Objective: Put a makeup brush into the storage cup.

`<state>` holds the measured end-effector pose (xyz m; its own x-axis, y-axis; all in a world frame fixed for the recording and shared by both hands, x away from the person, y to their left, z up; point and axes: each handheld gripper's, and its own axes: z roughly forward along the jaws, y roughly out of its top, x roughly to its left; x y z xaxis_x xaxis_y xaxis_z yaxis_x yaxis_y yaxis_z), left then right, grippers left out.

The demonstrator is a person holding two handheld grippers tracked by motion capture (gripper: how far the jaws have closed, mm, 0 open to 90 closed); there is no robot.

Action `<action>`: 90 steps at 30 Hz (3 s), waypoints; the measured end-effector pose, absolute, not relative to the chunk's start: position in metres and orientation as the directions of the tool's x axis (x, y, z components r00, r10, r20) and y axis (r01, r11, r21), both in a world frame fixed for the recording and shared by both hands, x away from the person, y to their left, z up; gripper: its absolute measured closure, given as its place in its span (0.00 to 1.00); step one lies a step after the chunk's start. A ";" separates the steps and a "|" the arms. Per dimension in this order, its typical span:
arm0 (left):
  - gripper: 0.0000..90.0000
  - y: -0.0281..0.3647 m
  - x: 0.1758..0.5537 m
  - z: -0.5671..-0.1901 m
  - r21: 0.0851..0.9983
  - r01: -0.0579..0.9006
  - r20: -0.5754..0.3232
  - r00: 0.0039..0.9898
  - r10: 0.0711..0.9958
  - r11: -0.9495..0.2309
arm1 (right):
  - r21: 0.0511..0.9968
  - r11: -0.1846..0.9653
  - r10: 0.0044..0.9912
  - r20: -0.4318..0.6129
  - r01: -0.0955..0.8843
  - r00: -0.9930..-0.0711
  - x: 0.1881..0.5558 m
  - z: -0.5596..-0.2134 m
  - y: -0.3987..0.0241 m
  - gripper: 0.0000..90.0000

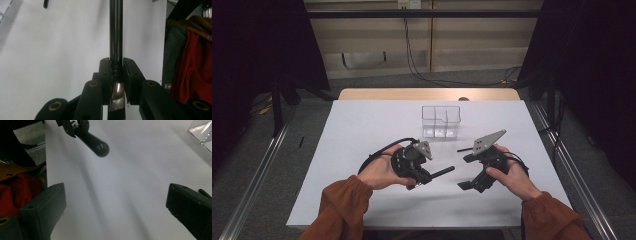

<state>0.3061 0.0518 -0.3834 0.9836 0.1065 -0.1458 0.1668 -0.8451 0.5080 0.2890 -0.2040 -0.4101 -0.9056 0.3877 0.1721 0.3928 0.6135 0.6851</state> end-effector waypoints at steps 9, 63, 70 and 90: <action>0.87 0.049 0.308 -0.383 0.464 0.138 -0.137 0.987 0.083 -0.875 | 0.624 0.697 0.346 0.141 0.354 -0.928 0.297 -0.406 -0.190 0.04; 0.87 0.032 0.307 -0.403 0.358 0.092 -0.141 0.989 0.044 -0.929 | 0.460 0.863 0.116 0.222 0.209 -0.968 0.314 -0.417 -0.140 0.72; 0.86 0.032 0.307 -0.406 0.355 0.112 -0.159 0.986 0.058 -0.928 | 0.459 0.866 0.105 0.221 0.199 -0.970 0.314 -0.418 -0.139 0.81; 0.83 0.041 0.313 -0.405 0.430 0.147 -0.162 0.983 0.084 -0.891 | 0.486 0.852 0.090 0.233 0.196 -0.968 0.315 -0.422 -0.141 0.89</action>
